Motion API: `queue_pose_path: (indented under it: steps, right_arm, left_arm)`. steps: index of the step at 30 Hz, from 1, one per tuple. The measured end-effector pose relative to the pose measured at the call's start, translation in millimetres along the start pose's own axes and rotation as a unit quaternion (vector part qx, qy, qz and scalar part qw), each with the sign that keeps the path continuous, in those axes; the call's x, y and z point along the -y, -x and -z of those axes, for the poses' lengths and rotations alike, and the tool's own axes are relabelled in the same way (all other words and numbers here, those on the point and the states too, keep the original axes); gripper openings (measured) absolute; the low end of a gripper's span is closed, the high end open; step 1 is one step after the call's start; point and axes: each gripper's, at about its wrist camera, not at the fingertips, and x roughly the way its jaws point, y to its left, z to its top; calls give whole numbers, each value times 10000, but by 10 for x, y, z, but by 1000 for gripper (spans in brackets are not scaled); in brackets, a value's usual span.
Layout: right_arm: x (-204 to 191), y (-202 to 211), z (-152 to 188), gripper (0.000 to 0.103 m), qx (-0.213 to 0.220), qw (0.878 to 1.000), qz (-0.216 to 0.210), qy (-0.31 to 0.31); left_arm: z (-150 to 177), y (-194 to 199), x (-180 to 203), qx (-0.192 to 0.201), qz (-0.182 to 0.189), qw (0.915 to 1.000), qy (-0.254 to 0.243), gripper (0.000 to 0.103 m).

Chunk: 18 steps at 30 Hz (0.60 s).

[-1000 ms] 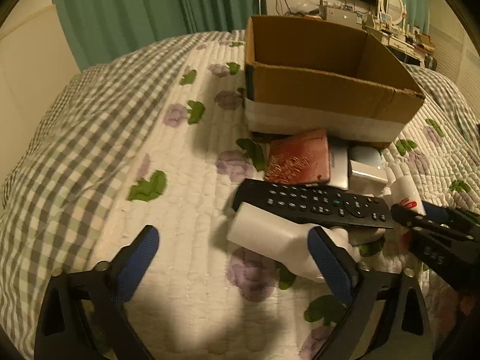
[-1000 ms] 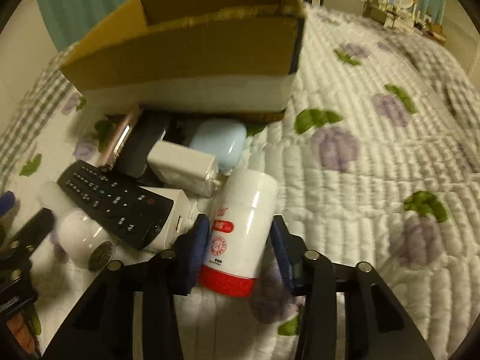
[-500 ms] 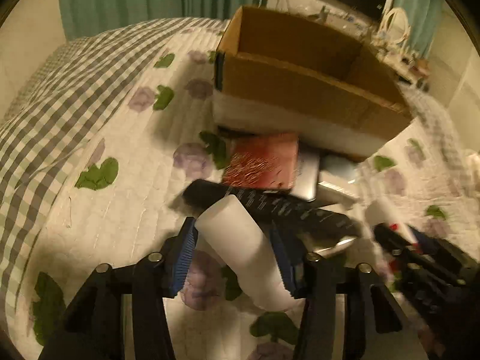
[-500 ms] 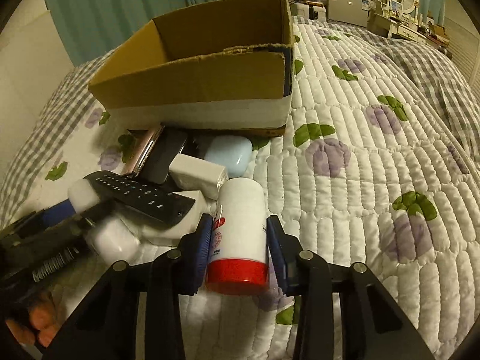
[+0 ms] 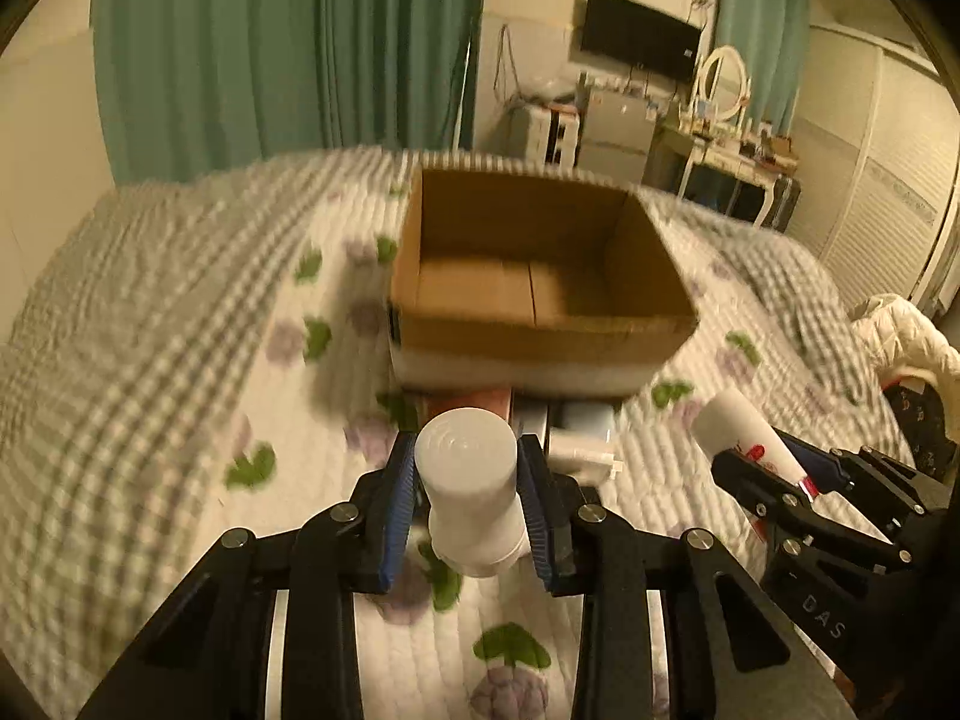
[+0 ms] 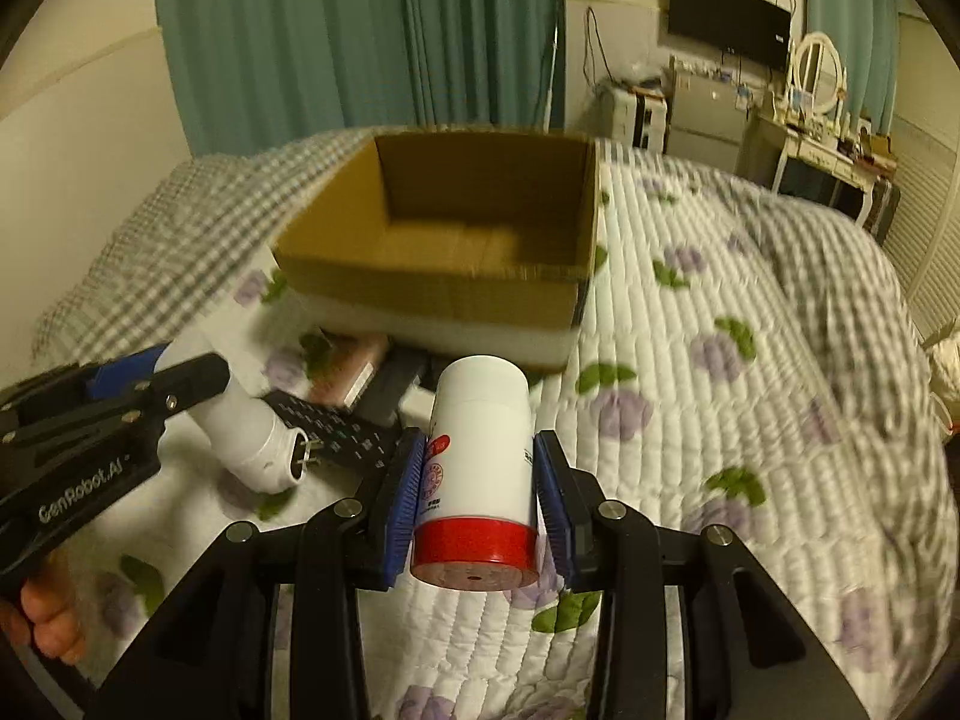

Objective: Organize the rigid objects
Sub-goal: 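Grasp the white-and-red spray bottle with the right tool while the left grasps the white bottle, then carry both bottles over the box and open both tools to drop them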

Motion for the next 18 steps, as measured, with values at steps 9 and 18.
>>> queue_pose_path:
  steps: [9,18]
  right_arm:
    - [-61,434,-679,36,600,9972,-18,456]
    - [16,208,-1326,36,841,9949,43,557]
  left_arm:
    - [-739,242,-6,681,-60,9975,-187,33]
    - [-1377,-234,82,729,21,9968,-327,33]
